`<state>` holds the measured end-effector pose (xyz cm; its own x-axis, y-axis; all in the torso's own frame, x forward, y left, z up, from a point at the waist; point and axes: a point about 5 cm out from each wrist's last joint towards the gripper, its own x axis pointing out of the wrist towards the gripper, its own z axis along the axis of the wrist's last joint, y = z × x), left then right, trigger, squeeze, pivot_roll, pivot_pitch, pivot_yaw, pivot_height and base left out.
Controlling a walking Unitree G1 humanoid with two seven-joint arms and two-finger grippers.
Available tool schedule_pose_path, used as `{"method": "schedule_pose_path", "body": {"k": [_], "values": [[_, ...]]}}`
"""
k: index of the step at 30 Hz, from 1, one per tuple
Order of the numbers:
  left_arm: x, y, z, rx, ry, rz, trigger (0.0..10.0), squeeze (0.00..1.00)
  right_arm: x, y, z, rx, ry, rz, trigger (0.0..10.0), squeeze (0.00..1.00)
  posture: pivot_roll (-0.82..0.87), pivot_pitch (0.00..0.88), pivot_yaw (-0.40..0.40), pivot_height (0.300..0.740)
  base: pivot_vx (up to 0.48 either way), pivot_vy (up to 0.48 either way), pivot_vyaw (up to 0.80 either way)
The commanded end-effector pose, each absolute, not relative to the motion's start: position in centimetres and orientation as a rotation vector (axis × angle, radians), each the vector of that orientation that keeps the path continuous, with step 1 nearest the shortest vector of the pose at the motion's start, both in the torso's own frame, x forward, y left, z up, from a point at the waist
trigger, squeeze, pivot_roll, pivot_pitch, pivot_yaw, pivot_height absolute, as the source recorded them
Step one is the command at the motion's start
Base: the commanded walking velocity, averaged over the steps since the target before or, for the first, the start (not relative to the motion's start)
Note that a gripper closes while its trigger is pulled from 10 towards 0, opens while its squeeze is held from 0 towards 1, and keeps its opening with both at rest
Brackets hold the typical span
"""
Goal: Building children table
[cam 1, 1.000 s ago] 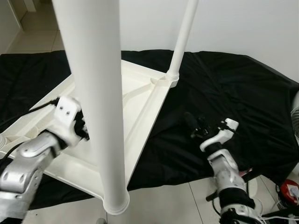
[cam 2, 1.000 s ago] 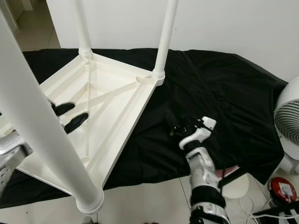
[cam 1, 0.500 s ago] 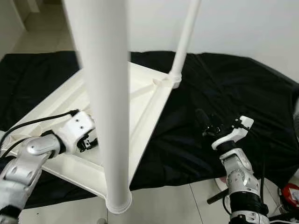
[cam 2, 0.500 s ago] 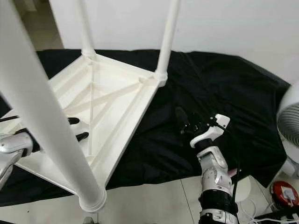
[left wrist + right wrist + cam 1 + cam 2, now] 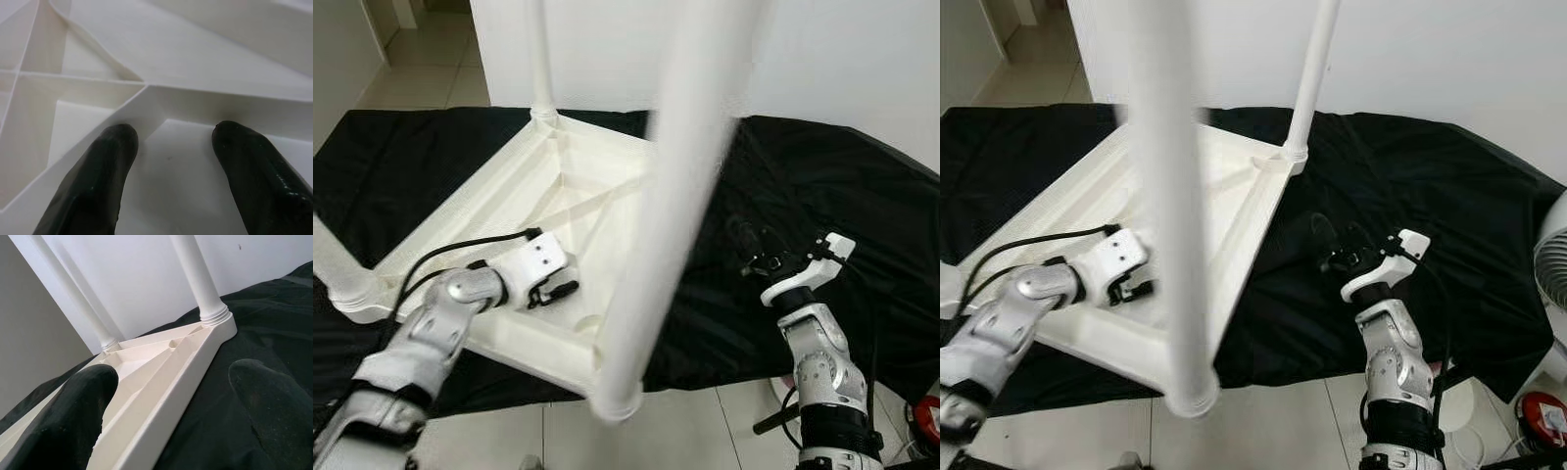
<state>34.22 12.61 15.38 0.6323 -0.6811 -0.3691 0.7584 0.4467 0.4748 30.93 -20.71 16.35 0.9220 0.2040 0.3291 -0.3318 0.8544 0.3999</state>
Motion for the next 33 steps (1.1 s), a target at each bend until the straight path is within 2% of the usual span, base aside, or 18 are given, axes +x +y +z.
{"method": "schedule_pose_path", "body": {"k": [1, 7, 9, 15, 20, 25, 27, 29, 32, 33], "values": [[35.9, 11.7, 16.6, 0.662, 0.009, -0.584, 10.0, 0.00, 30.6, -20.6, 16.2, 0.476, -0.268, 0.279, 10.0, 0.00, 0.08, 0.084, -0.051, 0.740, 0.000, 0.000, 0.00], [36.8, 10.1, 16.5, 0.648, 0.013, -0.501, 10.0, 0.00, 30.5, -20.1, 16.1, 0.478, -0.250, 0.301, 10.0, 0.00, 0.07, 0.078, -0.050, 0.740, 0.000, 0.000, 0.00], [37.2, 9.7, 16.5, 0.637, 0.001, -0.454, 10.0, 0.00, 30.3, -19.2, 15.9, 0.426, -0.229, 0.350, 10.0, 0.00, 0.07, 0.075, -0.049, 0.740, 0.000, 0.000, 0.00], [37.4, 10.8, 17.3, 0.568, -0.034, -0.446, 10.0, 0.00, 29.6, -18.9, 15.6, 0.350, -0.211, 0.398, 10.0, 0.00, 0.07, 0.069, -0.049, 0.740, 0.000, 0.000, 0.00], [36.8, 12.3, 18.1, 0.503, -0.089, -0.513, 10.0, 0.00, 28.8, -19.1, 15.6, 0.295, -0.206, 0.454, 10.0, 0.00, 0.07, 0.070, -0.050, 0.740, 0.000, 0.000, 0.00], [34.5, 14.0, 18.2, 0.493, -0.140, -0.698, 10.0, 0.00, 26.6, -20.7, 15.2, 0.181, -0.165, 0.602, 10.0, 0.00, 0.08, 0.078, -0.057, 0.740, 0.000, 0.000, 0.00], [34.5, 14.0, 18.2, 0.493, -0.140, -0.698, 10.0, 0.00, 26.6, -20.7, 15.2, 0.181, -0.165, 0.602, 10.0, 0.00, 0.08, 0.078, -0.057, 0.740, 0.000, 0.000, 0.00], [33.6, 14.7, 18.0, 0.501, -0.137, -0.752, 10.0, 0.00, 25.8, -21.3, 15.1, 0.144, -0.135, 0.659, 10.0, 0.00, 0.08, 0.078, -0.057, 0.740, 0.000, 0.000, 0.00], [31.1, 15.9, 17.7, 0.477, -0.117, -0.905, 10.0, 0.00, 23.4, -22.1, 15.1, 0.057, -0.045, 0.855, 10.0, 0.00, 0.07, 0.084, -0.053, 0.740, 0.000, 0.000, 0.00], [31.1, 15.9, 17.7, 0.477, -0.117, -0.905, 10.0, 0.00, 23.4, -22.1, 15.1, 0.057, -0.045, 0.855, 10.0, 0.00, 0.07, 0.084, -0.053, 0.740, 0.000, 0.000, 0.00]]}}
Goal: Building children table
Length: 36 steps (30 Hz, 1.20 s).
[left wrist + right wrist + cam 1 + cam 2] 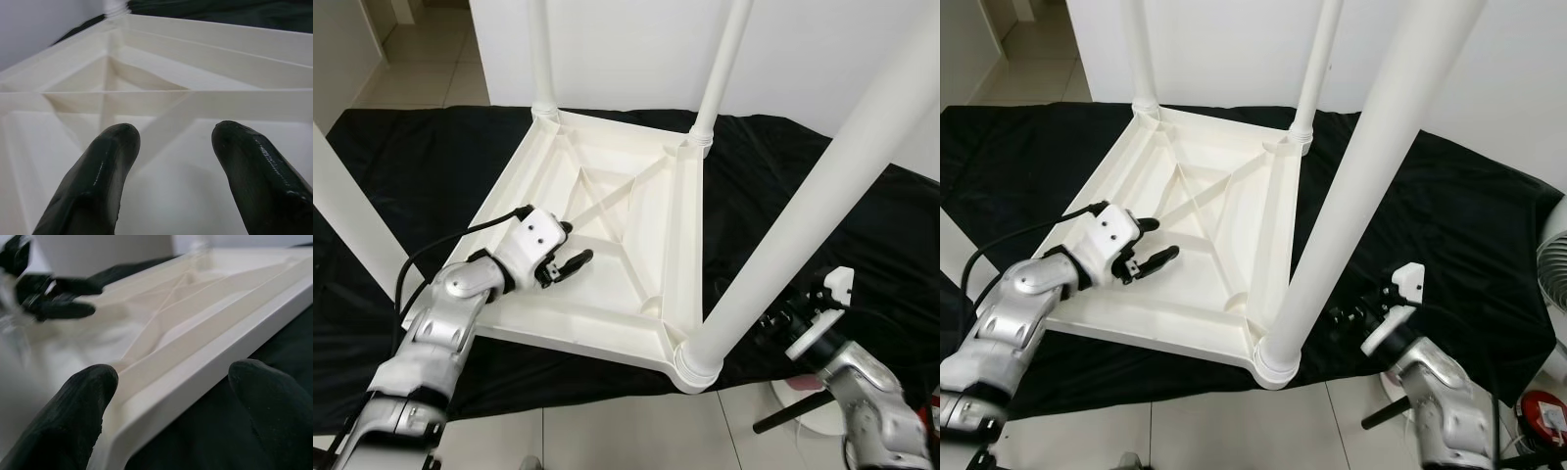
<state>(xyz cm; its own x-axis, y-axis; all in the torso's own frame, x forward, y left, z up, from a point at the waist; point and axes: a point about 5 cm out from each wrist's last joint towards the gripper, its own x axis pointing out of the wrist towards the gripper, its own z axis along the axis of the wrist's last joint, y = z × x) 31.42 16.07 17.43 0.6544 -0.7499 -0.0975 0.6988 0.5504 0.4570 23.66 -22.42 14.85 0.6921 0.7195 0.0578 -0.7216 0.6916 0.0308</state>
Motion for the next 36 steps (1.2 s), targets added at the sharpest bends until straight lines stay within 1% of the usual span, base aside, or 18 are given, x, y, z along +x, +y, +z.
{"method": "schedule_pose_path", "body": {"k": [1, 3, 5, 7, 8, 9, 10, 12, 13, 14, 16, 19, 20, 25, 27, 29, 32, 36], "values": [[30.3, 16.1, 17.7, 0.468, -0.113, -0.949, 10.0, 0.00, 22.9, -22.3, 15.1, 0.032, -0.022, 0.897, 10.0, 0.00, 0.07, 0.084, -0.053, 0.740, 0.000, 0.000, 0.00], [30.3, 16.1, 17.7, 0.468, -0.113, -0.949, 10.0, 0.00, 22.9, -22.3, 15.1, 0.032, -0.022, 0.897, 10.0, 0.00, 0.07, 0.084, -0.053, 0.740, 0.000, 0.000, 0.00], [28.5, 16.8, 16.9, 0.488, -0.049, -1.043, 10.0, 0.00, 21.8, -22.8, 15.7, 0.006, 0.031, 0.980, 10.0, 0.00, 0.08, 0.088, -0.056, 0.740, 0.000, 0.000, 0.00], [28.5, 16.8, 16.9, 0.488, -0.049, -1.043, 10.0, 0.00, 21.8, -22.8, 15.7, 0.006, 0.031, 0.980, 10.0, 0.00, 0.08, 0.088, -0.056, 0.740, 0.000, 0.000, 0.00], [27.9, 17.4, 16.6, 0.497, -0.017, -1.048, 10.0, 0.00, 21.3, -22.9, 16.0, -0.003, 0.044, 1.016, 10.0, 0.00, 0.08, 0.091, -0.056, 0.740, 0.000, 0.000, 0.00], [27.9, 17.4, 16.6, 0.497, -0.017, -1.048, 10.0, 0.00, 21.3, -22.9, 16.0, -0.003, 0.044, 1.016, 10.0, 0.00, 0.08, 0.091, -0.056, 0.740, 0.000, 0.000, 0.00], [27.9, 18.1, 16.3, 0.517, 0.001, -1.005, 10.0, 0.00, 20.8, -22.7, 16.4, -0.004, 0.050, 1.056, 10.0, 0.00, 0.09, 0.095, -0.055, 0.740, 0.000, 0.000, 0.00], [27.9, 18.1, 16.3, 0.517, 0.001, -1.005, 10.0, 0.00, 20.8, -22.7, 16.4, -0.004, 0.050, 1.056, 10.0, 0.00, 0.09, 0.095, -0.055, 0.740, 0.000, 0.000, 0.00], [28.5, 18.9, 16.2, 0.530, 0.023, -0.920, 10.0, 0.00, 20.5, -22.4, 16.8, -0.008, 0.047, 1.093, 10.0, 0.00, 0.09, 0.097, -0.057, 0.740, 0.000, 0.000, 0.00], [28.5, 18.9, 16.2, 0.530, 0.023, -0.920, 10.0, 0.00, 20.5, -22.4, 16.8, -0.008, 0.047, 1.093, 10.0, 0.00, 0.09, 0.097, -0.057, 0.740, 0.000, 0.000, 0.00], [29.3, 19.2, 16.5, 0.532, 0.016, -0.822, 10.0, 0.00, 20.8, -20.8, 17.5, -0.025, 0.017, 1.172, 10.0, 0.00, 0.09, 0.095, -0.066, 0.740, 0.000, 0.000, 0.00], [29.4, 19.1, 16.4, 0.534, 0.015, -0.811, 10.0, 0.00, 21.0, -20.3, 17.7, -0.031, 0.004, 1.195, 10.0, 0.00, 0.09, 0.093, -0.069, 0.740, 0.000, 0.000, 0.00], [29.2, 18.8, 16.3, 0.546, 0.017, -0.820, 10.0, 0.00, 21.3, -19.7, 17.8, -0.037, -0.011, 1.213, 10.0, 0.00, 0.10, 0.092, -0.071, 0.740, 0.000, 0.000, 0.00], [28.9, 18.4, 16.1, 0.559, 0.028, -0.832, 10.0, 0.00, 22.3, -18.7, 17.9, -0.043, -0.042, 1.212, 10.0, 0.00, 0.10, 0.086, -0.085, 0.740, 0.000, 0.000, 0.00], [29.1, 17.9, 15.9, 0.570, 0.035, -0.835, 10.0, 0.00, 23.6, -17.6, 17.9, -0.039, -0.087, 1.149, 10.0, 0.00, 0.11, 0.082, -0.095, 0.740, 0.000, 0.000, 0.00], [29.0, 17.4, 15.7, 0.572, 0.039, -0.855, 10.0, 0.00, 24.2, -17.0, 17.5, -0.035, -0.092, 1.110, 10.0, 0.00, 0.11, 0.079, -0.099, 0.740, 0.000, 0.000, 0.00], [28.9, 17.1, 15.6, 0.565, 0.038, -0.874, 10.0, 0.00, 24.3, -16.9, 17.3, -0.027, -0.085, 1.103, 10.0, 0.00, 0.11, 0.079, -0.098, 0.740, 0.000, 0.000, 0.00], [28.1, 16.8, 15.3, 0.552, 0.051, -0.948, 10.0, 0.00, 24.3, -17.0, 17.0, -0.014, -0.074, 1.073, 10.0, 0.00, 0.10, 0.077, -0.097, 0.740, 0.000, 0.000, 0.00]]}}
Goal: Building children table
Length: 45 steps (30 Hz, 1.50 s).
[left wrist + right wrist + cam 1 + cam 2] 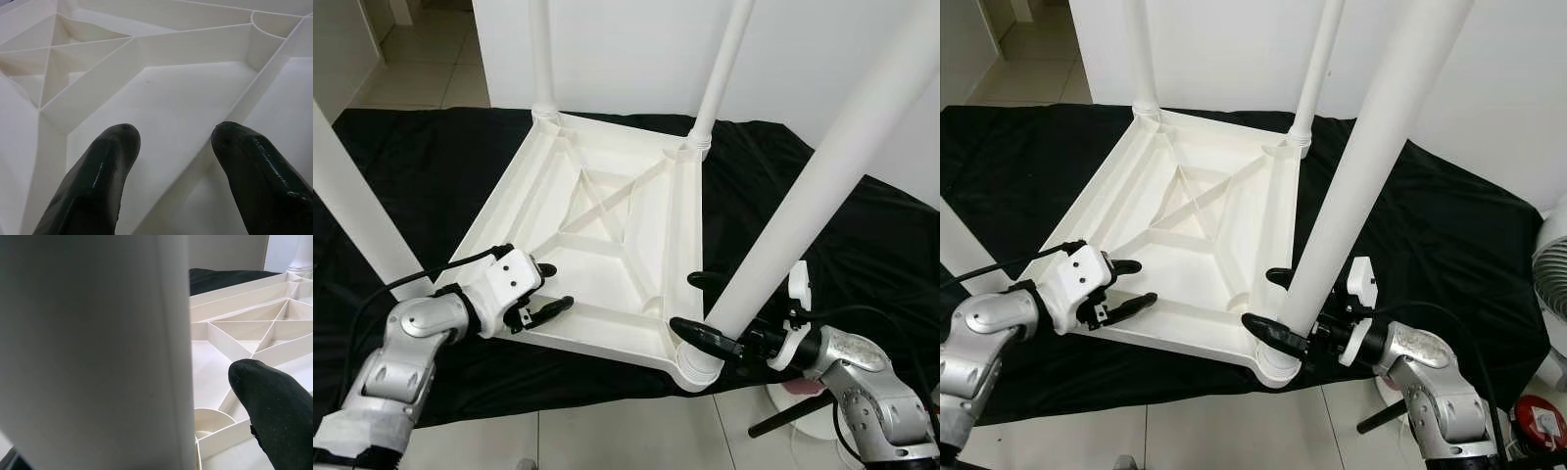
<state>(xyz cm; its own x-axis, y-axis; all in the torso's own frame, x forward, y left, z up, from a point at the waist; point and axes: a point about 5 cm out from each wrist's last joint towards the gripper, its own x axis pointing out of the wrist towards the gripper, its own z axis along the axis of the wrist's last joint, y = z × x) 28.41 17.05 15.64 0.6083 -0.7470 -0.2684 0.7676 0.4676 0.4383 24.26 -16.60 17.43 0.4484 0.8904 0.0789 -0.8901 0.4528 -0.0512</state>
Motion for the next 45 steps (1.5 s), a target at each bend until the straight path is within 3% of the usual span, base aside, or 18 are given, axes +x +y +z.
{"method": "schedule_pose_path", "body": {"k": [1, 10, 18, 25, 31, 45], "values": [[27.9, 16.7, 15.3, 0.545, 0.043, -0.967, 10.0, 0.00, 24.2, -17.1, 16.9, -0.012, -0.071, 1.067, 10.0, 0.00, 0.09, 0.075, -0.094, 0.740, 0.000, 0.000, 0.00], [28.7, 16.3, 15.7, 0.575, 0.032, -0.968, 10.0, 0.00, 24.2, -17.3, 16.6, -0.021, -0.068, 1.047, 10.0, 0.00, 0.08, 0.063, -0.092, 0.740, 0.000, 0.000, 0.00], [30.1, 15.5, 14.5, 0.639, 0.151, -0.925, 10.0, 0.00, 24.4, -17.3, 17.0, -0.041, -0.095, 1.037, 10.0, 0.00, 0.07, 0.048, -0.086, 0.740, 0.000, 0.000, 0.00], [30.6, 15.0, 14.6, 0.662, 0.173, -0.979, 10.0, 0.00, 24.6, -17.5, 17.0, -0.053, -0.106, 1.014, 10.0, 0.00, 0.05, 0.037, -0.075, 0.740, 0.000, 0.000, 0.00], [30.2, 14.1, 16.7, 0.533, 0.056, -1.086, 10.0, 0.00, 24.3, -17.4, 16.7, -0.051, -0.114, 0.985, 10.0, 0.00, 0.04, 0.031, -0.053, 0.740, 0.000, 0.000, 0.00], [30.3, 13.1, 15.4, 0.602, 0.086, -1.168, 10.0, 0.00, 24.4, -17.4, 16.5, -0.059, -0.125, 0.972, 10.0, 0.00, 0.04, 0.031, -0.046, 0.740, 0.000, 0.000, 0.00]]}}
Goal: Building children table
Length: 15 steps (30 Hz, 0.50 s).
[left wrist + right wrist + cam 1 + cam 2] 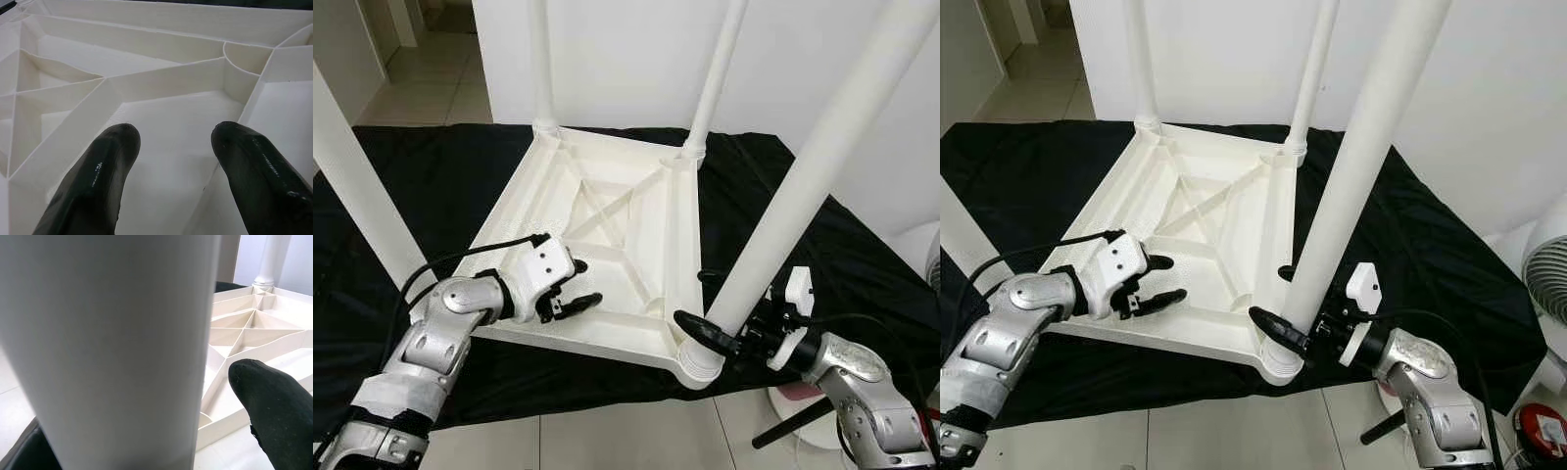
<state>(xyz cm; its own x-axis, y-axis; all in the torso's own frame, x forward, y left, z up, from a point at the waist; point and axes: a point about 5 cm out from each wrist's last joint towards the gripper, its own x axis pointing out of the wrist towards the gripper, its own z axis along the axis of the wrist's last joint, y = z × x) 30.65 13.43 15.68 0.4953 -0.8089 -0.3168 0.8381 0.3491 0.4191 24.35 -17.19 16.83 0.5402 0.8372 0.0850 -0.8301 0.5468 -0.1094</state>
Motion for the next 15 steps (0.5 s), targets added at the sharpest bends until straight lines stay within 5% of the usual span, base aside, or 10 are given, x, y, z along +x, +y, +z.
{"method": "schedule_pose_path", "body": {"k": [1, 15], "values": [[30.2, 13.2, 15.3, 0.601, 0.093, -1.173, 10.0, 0.00, 24.4, -17.4, 16.5, -0.060, -0.124, 0.972, 10.0, 0.00, 0.04, 0.031, -0.046, 0.740, 0.000, 0.000, 0.00], [31.3, 13.8, 13.6, 0.692, 0.226, -1.111, 10.0, 0.00, 24.1, -17.2, 16.5, -0.062, -0.129, 0.972, 10.0, 0.00, 0.04, 0.045, -0.035, 0.740, 0.000, 0.000, 0.00]]}}
